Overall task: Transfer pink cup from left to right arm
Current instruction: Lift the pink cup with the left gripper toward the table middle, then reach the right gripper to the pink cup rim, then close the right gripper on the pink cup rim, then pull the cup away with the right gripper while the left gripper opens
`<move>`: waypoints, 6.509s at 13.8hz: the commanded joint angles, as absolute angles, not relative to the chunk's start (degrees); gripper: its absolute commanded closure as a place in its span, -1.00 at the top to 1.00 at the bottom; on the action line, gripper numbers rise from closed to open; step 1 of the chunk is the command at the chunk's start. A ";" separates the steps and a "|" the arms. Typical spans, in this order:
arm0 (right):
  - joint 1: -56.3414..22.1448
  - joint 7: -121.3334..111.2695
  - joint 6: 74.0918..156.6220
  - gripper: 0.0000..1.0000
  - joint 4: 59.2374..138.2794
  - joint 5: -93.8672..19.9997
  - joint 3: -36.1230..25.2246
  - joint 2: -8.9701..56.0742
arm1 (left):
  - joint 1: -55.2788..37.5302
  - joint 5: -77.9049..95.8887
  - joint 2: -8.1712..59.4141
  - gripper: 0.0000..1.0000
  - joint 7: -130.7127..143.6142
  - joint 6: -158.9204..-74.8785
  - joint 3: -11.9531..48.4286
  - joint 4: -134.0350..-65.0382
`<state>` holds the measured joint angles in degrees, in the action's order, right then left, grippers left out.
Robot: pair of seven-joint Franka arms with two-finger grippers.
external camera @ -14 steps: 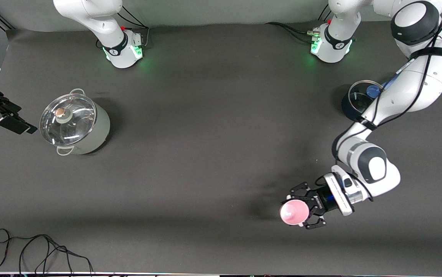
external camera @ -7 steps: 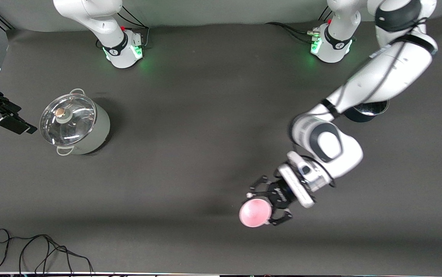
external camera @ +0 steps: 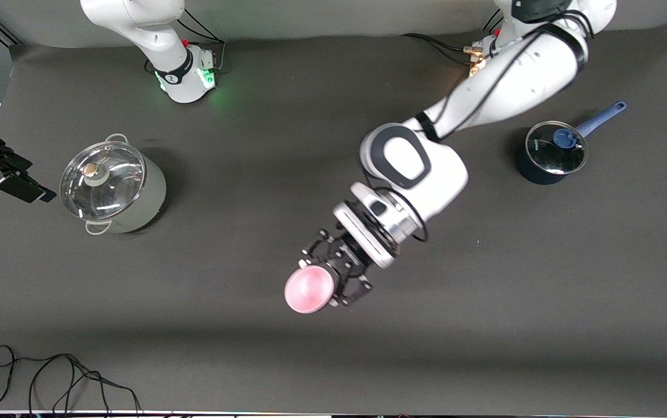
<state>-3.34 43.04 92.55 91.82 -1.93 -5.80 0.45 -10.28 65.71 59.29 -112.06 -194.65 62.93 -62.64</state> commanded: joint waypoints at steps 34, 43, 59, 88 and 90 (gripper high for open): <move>-29.18 75.76 88.14 0.99 50.80 -2.37 -4.22 27.77 | -37.79 65.74 55.28 -1.00 -91.58 -200.92 34.01 -50.62; -29.18 77.43 92.46 0.98 50.89 -2.20 -2.99 30.67 | -37.79 65.74 55.28 -1.00 -91.58 -200.92 34.10 -50.62; -29.18 77.26 94.04 -1.00 50.80 -2.20 -2.20 31.64 | -37.79 65.74 55.20 -1.00 -91.58 -200.83 34.10 -50.62; -8.72 53.28 95.71 -1.00 51.33 -0.62 -3.87 31.03 | 10.08 35.11 31.73 1.00 -71.94 -112.50 31.20 -67.62; -6.78 47.23 95.36 -1.00 51.50 -0.53 -3.87 30.76 | 13.08 31.48 30.85 1.00 -66.64 -99.63 30.67 -63.21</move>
